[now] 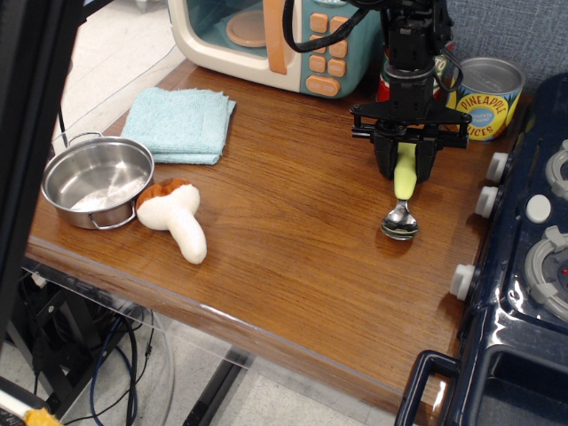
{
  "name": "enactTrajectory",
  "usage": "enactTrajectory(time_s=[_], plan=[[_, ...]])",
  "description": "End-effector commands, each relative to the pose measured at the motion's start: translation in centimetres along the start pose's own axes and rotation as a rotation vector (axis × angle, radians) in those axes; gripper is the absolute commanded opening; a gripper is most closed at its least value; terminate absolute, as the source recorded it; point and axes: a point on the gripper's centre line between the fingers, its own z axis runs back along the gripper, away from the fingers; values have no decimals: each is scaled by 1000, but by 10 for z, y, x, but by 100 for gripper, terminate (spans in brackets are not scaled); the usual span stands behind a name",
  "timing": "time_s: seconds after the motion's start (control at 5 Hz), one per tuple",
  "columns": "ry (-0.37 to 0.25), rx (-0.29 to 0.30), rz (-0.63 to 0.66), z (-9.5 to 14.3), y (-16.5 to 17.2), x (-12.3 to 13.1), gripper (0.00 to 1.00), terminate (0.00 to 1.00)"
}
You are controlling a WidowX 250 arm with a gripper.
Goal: Move the spoon to the front right corner of the table
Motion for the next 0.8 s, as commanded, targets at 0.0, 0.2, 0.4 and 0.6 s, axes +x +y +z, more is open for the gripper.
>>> enactTrajectory(time_s=[0.0,0.2,0.4,0.6], plan=[[-45,13,-28,33,-2,1,0,0],[-38,59,-68,49,-1,7,0,0],[-87,59,-69,76,-1,9,0,0],[-152,10,32,112,4,-1,0,0]])
